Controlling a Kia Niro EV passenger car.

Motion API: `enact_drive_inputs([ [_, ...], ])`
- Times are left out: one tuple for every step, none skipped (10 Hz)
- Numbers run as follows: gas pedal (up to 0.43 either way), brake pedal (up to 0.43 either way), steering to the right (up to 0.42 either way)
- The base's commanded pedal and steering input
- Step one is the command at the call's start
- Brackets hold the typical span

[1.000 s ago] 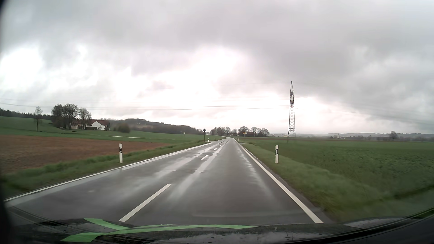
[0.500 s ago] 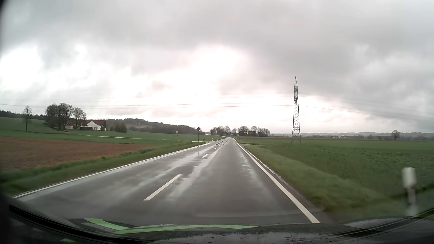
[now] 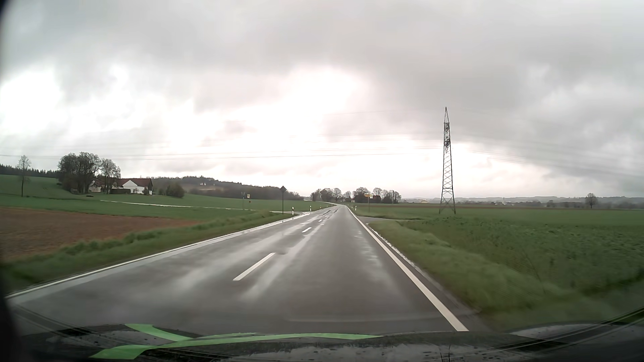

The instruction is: Follow the waypoints while adhering to traffic rules and regulations

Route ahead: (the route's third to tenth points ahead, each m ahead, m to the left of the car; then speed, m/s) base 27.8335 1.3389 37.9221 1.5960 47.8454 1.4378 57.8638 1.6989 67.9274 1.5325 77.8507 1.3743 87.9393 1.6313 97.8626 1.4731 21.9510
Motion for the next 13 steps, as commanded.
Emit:
enact_drive_inputs([
  [0.138, 0.0, 0.0],
  [0.138, 0.0, 0.0],
  [0.15, 0.0, 0.0],
  [0.15, 0.0, 0.0],
  [0.138, 0.0, 0.0],
  [0.13, 0.0, 0.0],
  [0.13, 0.0, 0.0],
  [0.13, 0.0, 0.0],
  [0.138, 0.0, 0.0],
  [0.138, 0.0, -0.001],
  [0.138, 0.0, -0.001],
  [0.138, 0.0, -0.001],
  [0.138, 0.0, 0.0],
])
